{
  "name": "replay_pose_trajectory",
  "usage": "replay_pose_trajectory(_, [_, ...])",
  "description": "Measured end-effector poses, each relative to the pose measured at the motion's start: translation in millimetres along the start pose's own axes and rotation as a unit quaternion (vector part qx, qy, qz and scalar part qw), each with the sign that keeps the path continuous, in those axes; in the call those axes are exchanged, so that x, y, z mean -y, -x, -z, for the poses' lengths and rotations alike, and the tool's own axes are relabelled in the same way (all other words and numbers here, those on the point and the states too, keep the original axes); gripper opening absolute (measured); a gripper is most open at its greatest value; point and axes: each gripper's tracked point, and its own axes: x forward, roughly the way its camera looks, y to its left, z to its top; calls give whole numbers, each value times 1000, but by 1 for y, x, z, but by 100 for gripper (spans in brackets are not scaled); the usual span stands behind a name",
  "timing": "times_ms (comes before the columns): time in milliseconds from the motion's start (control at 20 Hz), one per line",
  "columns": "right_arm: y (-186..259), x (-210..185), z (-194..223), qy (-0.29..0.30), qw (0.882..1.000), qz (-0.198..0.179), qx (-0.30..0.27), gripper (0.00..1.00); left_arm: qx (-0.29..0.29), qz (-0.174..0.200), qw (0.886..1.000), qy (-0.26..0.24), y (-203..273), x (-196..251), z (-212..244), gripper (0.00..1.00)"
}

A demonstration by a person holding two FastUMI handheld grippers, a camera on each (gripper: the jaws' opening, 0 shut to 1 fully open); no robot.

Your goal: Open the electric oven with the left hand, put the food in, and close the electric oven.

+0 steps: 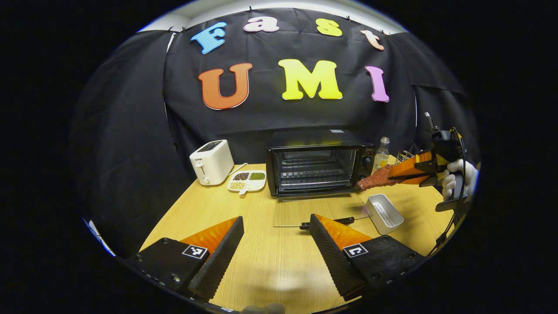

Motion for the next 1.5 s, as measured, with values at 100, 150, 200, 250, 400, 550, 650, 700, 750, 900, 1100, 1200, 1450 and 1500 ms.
replay_pose_trajectory(100, [-30, -14, 13, -19, 1000, -12, 6, 16, 1, -1, 1000, -4, -1, -9, 0, 97])
replay_pose_trajectory(150, [-43, -21, 16, -28, 999, -17, 15, 16, 3, -1, 1000, -5, -1, -14, 0, 97])
replay_pose_trajectory(200, [-58, -29, 17, -40, 998, -24, 28, 16, 5, -1, 1000, -5, 0, -18, -1, 97])
replay_pose_trajectory(250, [-70, -37, 18, -53, 997, -32, 40, 16, 7, -3, 1000, -6, 1, -23, -2, 97])
replay_pose_trajectory(400, [-106, -52, 15, -74, 994, -42, 67, 16, 11, -15, 1000, -5, 5, -38, -2, 97])
replay_pose_trajectory(550, [-133, -59, 2, -102, 988, -43, 106, 16, 11, -26, 1000, 0, 6, -51, -5, 97])
replay_pose_trajectory(650, [-149, -59, -10, -121, 982, -39, 140, 16, 15, -41, 999, -5, 8, -63, -3, 97])
replay_pose_trajectory(700, [-159, -60, -14, -125, 980, -39, 148, 16, 10, -47, 999, -4, 8, -66, 0, 96])
replay_pose_trajectory(750, [-167, -60, -17, -128, 979, -39, 154, 16, 6, -50, 999, -3, 8, -70, 5, 96])
replay_pose_trajectory(900, [-184, -59, -30, -143, 972, -32, 184, 16, -1, -56, 998, -3, 6, -76, 9, 97])
replay_pose_trajectory(1100, [-208, -62, -34, -100, 975, -17, 198, 16, -6, -52, 999, 1, -4, -77, 13, 97])
replay_pose_trajectory(1200, [-217, -64, -33, -88, 976, -13, 197, 16, -3, -47, 999, 2, -8, -73, 9, 97])
replay_pose_trajectory(1450, [-216, -47, -30, -46, 977, 30, 204, 22, -1, -35, 999, -1, -10, -67, 8, 97])
replay_pose_trajectory(1500, [-215, -44, -30, -34, 977, 40, 206, 29, -2, -33, 999, -1, -10, -67, 9, 97])
